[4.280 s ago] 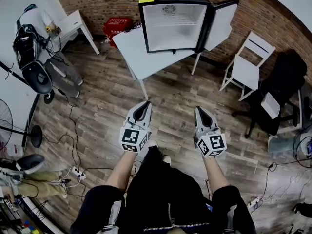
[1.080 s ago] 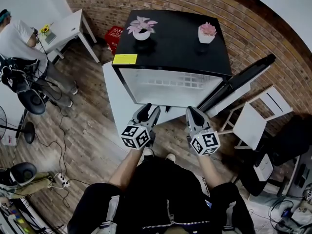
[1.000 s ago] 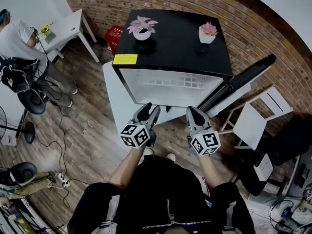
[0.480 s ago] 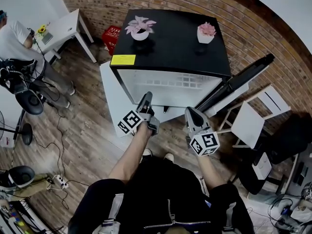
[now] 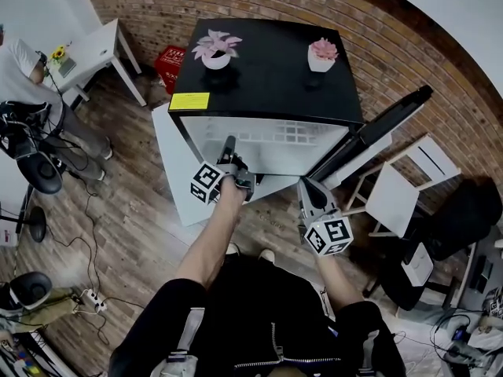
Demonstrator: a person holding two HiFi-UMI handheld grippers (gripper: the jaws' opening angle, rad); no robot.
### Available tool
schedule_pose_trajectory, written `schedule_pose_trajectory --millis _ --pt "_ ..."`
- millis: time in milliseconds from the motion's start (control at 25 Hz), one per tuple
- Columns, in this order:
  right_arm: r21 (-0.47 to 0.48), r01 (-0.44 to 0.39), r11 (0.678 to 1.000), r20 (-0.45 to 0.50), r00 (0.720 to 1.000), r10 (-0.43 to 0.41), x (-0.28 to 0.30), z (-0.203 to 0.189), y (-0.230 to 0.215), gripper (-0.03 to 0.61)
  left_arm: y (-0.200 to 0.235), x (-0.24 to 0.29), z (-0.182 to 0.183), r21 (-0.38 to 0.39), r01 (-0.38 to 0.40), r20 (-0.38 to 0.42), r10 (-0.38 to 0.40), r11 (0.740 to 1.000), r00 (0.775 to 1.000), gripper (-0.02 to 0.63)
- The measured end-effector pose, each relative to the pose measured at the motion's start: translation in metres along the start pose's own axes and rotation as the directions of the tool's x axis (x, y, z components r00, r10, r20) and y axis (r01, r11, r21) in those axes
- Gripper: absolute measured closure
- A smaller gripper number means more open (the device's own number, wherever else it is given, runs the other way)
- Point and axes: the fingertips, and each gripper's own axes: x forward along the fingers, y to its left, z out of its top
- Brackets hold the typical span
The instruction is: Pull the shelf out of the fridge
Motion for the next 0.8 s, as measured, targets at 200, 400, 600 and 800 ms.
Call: schedule_pose_trajectory --millis 200,400,600,800 --pt "-0.001 0.029 1.000 0.000 1.000 -0.029 -0.008 0.001 -0.010 0.574 0.005 0.013 0.002 -0.027 -0.005 0.008 0.005 1.000 1.000 0.509" --pt "0.011 0.047 0.999 -0.003 0.999 -0.047 -0.011 0.000 -0.017 0.574 0.003 0.020 0.002 -0.082 0.018 0.011 -0.017 0.997 1.000 0.551" --pt "0.031 0.050 0.998 -0.006 0.999 -0.050 -0.008 -0.004 -0.018 0.574 0.002 0.023 0.002 -0.108 0.019 -0.007 -0.020 0.994 1.000 0.577" --pt "0.039 0.045 0.998 -0.015 0.999 -0.044 -0.007 -0.007 -0.012 0.574 0.001 0.020 0.001 -0.114 0.028 -0.001 -0.029 0.993 1.000 0.578"
